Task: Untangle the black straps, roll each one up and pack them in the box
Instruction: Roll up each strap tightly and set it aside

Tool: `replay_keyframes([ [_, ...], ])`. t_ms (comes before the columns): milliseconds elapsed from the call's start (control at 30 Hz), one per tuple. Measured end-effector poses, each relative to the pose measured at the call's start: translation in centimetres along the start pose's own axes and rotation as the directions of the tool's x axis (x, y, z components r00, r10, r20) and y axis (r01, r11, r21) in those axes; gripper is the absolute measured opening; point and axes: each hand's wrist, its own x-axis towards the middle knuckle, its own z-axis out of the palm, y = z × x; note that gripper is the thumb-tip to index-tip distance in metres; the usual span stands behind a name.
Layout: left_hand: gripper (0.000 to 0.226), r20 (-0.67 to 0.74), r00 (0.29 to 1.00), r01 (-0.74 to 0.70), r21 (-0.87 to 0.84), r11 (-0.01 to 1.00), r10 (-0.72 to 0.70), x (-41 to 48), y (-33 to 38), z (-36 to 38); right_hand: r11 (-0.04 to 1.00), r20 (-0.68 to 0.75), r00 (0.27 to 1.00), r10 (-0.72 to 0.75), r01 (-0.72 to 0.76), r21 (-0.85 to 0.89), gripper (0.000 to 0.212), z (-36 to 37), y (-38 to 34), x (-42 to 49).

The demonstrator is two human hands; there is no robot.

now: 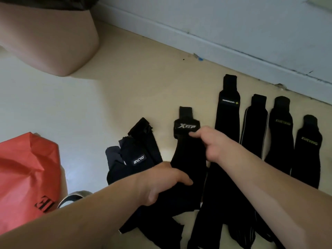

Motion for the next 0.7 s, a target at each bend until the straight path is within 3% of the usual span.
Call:
replay_keyframes([
  [133, 0.034, 0.305, 0.952, 0.001, -0.031, 1.0, 0.009, -0.9, -1.4, 0.2, 0.932, -0.164, 0.919, -0.359, 0.363, 0.0, 0.036, -0.5, -2.7, 0.1],
  [200, 0.042, 0.356, 0.934, -0.028, 0.03, 0.999, 0.015, -1.3, -1.9, 0.7, 0.887, -0.188, 0.869, -0.458, 0.46, -0.034, 0.035, -0.8, -3.6, 0.0],
  [267, 0.038, 0.263, 0.962, -0.088, 0.063, 0.994, 0.068, -1.2, -1.9, 1.6, 0.838, -0.244, 0.805, -0.541, 0.542, -0.067, 0.027, -1.1, -4.3, 0.7],
  [333, 0.027, 0.029, 0.988, -0.155, 0.017, 0.988, 0.155, -0.2, -1.4, 2.0, 0.826, -0.274, 0.781, -0.561, 0.549, -0.128, 0.034, -1.5, -4.8, 1.7],
  [400, 0.023, -0.185, 0.968, -0.178, -0.027, 0.984, 0.17, 1.4, -0.4, 1.3, 0.889, -0.239, 0.857, -0.455, 0.423, -0.174, 0.058, -1.8, -4.9, 2.4],
  [500, 0.024, -0.251, 0.961, -0.133, -0.053, 0.99, 0.116, 2.8, 1.5, -0.5, 0.969, -0.062, 0.99, -0.127, 0.11, -0.221, 0.061, -1.8, -2.4, 2.2],
  [600, 0.026, -0.224, 0.969, -0.108, -0.01, 0.994, 0.103, 3.3, 1.6, -0.9, 0.912, 0.115, 0.992, 0.055, -0.003, -0.41, 0.068, -1.9, 0.7, 1.8],
  [700, 0.029, -0.158, 0.982, -0.103, 0.027, 0.994, 0.106, 3.1, -0.2, 0.5, 0.903, 0.161, 0.986, 0.041, 0.033, -0.429, 0.057, -1.7, 2.7, 1.9],
])
